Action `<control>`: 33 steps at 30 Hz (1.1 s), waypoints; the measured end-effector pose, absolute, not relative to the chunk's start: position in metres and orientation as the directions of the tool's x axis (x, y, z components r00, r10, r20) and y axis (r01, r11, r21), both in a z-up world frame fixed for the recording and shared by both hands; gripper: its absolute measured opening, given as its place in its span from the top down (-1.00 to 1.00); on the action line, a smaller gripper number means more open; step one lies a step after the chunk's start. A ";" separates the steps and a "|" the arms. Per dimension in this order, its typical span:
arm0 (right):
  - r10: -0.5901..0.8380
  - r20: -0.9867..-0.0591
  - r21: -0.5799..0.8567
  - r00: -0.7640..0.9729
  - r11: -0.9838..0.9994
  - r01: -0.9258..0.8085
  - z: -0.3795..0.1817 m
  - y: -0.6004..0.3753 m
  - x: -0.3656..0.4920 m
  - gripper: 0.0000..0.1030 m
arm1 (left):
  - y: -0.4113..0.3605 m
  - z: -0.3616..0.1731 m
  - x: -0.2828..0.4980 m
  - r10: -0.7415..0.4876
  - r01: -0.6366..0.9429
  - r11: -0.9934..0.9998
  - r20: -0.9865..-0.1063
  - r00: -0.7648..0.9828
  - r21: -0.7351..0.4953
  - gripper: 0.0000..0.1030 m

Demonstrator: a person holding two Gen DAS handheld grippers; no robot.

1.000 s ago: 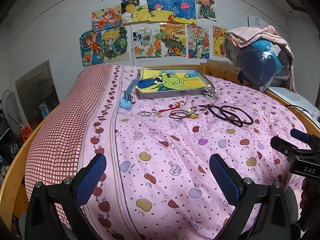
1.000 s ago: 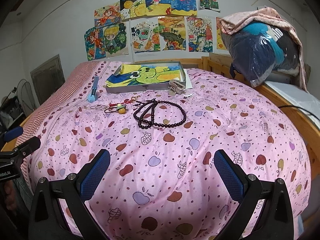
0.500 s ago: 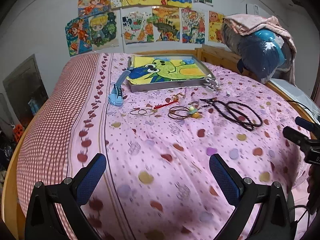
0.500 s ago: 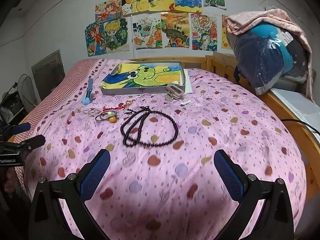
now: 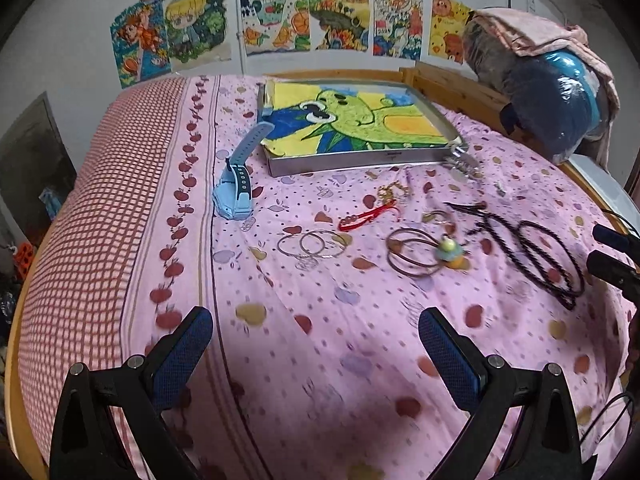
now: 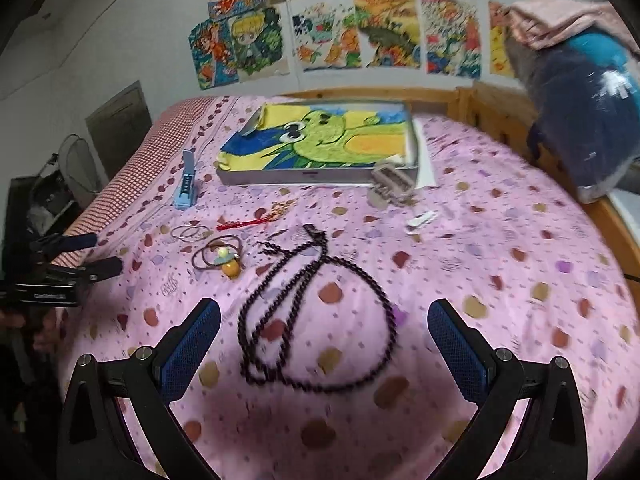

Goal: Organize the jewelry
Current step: 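Move the left tool to the two silver bangles while the right tool approaches a single silver ring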

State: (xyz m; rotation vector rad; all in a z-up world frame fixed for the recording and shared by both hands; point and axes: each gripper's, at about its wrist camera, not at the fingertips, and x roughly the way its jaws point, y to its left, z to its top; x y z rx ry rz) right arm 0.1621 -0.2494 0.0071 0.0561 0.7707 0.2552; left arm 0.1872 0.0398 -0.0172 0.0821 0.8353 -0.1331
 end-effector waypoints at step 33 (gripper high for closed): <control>0.464 -0.832 0.254 0.303 0.805 -0.536 -0.009 -0.168 0.308 0.19 | 0.060 -0.060 0.316 -0.209 0.229 0.966 -0.882 0.422 -0.119 -0.01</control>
